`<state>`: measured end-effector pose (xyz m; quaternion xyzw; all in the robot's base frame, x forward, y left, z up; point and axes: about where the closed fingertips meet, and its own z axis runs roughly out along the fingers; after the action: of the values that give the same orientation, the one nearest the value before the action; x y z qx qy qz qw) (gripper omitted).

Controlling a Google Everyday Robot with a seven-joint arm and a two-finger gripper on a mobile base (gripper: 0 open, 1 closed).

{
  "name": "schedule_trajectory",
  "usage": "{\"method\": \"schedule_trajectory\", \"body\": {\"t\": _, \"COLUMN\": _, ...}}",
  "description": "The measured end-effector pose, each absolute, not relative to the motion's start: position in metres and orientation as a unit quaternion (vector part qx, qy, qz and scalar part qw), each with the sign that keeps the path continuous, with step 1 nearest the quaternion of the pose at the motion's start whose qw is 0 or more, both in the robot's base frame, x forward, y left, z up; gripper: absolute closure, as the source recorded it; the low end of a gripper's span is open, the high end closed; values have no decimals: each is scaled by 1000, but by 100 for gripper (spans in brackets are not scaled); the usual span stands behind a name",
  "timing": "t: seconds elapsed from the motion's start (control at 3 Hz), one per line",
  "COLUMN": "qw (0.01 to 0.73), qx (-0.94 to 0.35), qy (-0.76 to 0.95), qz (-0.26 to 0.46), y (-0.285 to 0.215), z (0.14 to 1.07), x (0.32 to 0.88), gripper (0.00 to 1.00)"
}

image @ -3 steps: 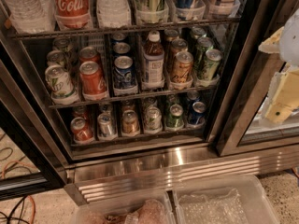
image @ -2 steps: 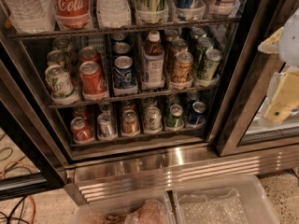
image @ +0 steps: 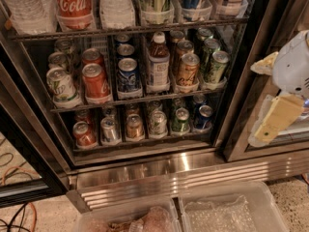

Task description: Pick 7up can from bottom shelf of fridge

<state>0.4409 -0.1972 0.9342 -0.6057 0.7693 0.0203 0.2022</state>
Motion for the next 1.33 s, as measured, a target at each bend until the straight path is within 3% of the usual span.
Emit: {"method": "schedule_trajectory", "body": {"t": 1.33, "qw": 247, "qx": -580, "qy": 762, "qz": 148, "y": -144, "z": 811, "x": 430, "gripper": 0}}
